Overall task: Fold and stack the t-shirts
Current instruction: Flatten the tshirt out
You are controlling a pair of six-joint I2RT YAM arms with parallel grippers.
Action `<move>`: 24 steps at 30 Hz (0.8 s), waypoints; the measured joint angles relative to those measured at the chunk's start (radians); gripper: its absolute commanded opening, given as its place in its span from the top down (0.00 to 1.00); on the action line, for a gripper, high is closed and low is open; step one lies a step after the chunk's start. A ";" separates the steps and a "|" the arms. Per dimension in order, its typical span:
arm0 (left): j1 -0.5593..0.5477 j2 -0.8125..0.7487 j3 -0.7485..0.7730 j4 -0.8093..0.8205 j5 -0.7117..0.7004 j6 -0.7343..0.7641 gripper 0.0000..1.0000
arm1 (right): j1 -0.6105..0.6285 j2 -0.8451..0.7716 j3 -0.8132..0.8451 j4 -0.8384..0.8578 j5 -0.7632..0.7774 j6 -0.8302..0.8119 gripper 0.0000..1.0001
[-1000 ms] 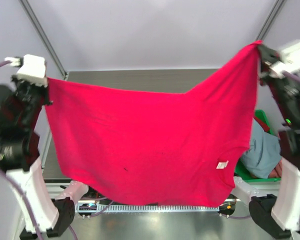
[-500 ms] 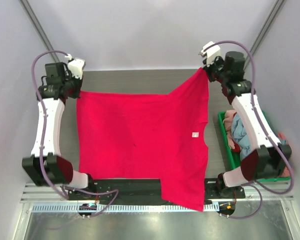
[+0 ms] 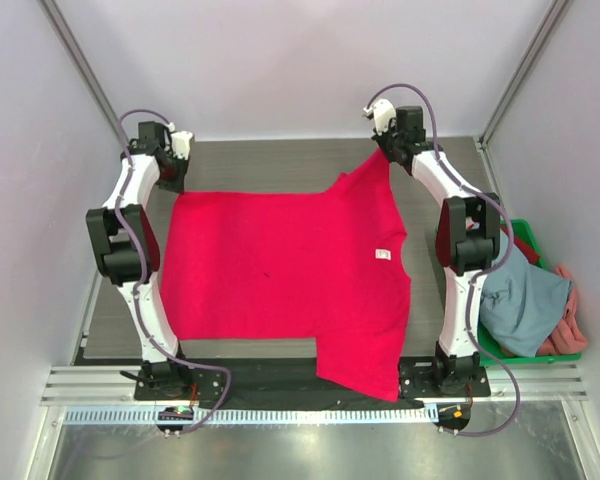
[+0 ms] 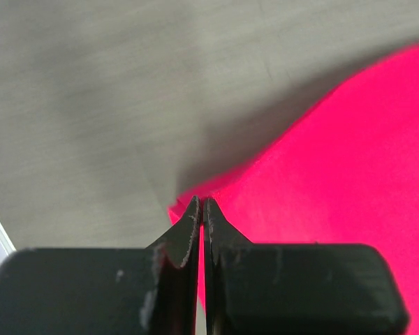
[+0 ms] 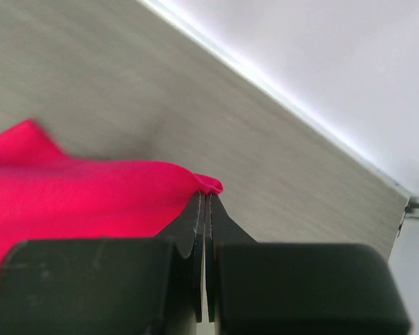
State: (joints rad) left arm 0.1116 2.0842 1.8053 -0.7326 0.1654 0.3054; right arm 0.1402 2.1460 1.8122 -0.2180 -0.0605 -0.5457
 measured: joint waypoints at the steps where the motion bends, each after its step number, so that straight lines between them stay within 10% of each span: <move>1: 0.000 0.027 0.034 -0.001 -0.006 -0.005 1.00 | 0.000 0.035 0.040 0.005 0.018 0.002 0.99; 24: -0.066 0.264 0.388 0.085 -0.190 -0.014 1.00 | 0.002 0.426 0.568 0.067 0.150 0.036 0.99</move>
State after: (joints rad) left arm 0.0456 2.3482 2.1937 -0.6479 -0.0246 0.2909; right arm 0.1421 2.5721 2.3806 -0.1513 0.0891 -0.5098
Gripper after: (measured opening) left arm 0.005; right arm 0.023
